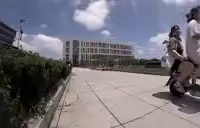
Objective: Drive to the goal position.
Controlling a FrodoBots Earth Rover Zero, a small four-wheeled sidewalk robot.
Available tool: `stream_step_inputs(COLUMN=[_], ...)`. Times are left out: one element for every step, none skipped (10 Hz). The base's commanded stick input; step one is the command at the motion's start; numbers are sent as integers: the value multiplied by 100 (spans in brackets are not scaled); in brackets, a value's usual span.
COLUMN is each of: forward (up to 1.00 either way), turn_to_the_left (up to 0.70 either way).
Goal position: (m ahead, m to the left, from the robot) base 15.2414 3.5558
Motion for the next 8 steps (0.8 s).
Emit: stream_step_inputs(forward=[70,70,70,70,70,70,70,70], turn_to_the_left=[0,0,0,0,7,35,0,0])
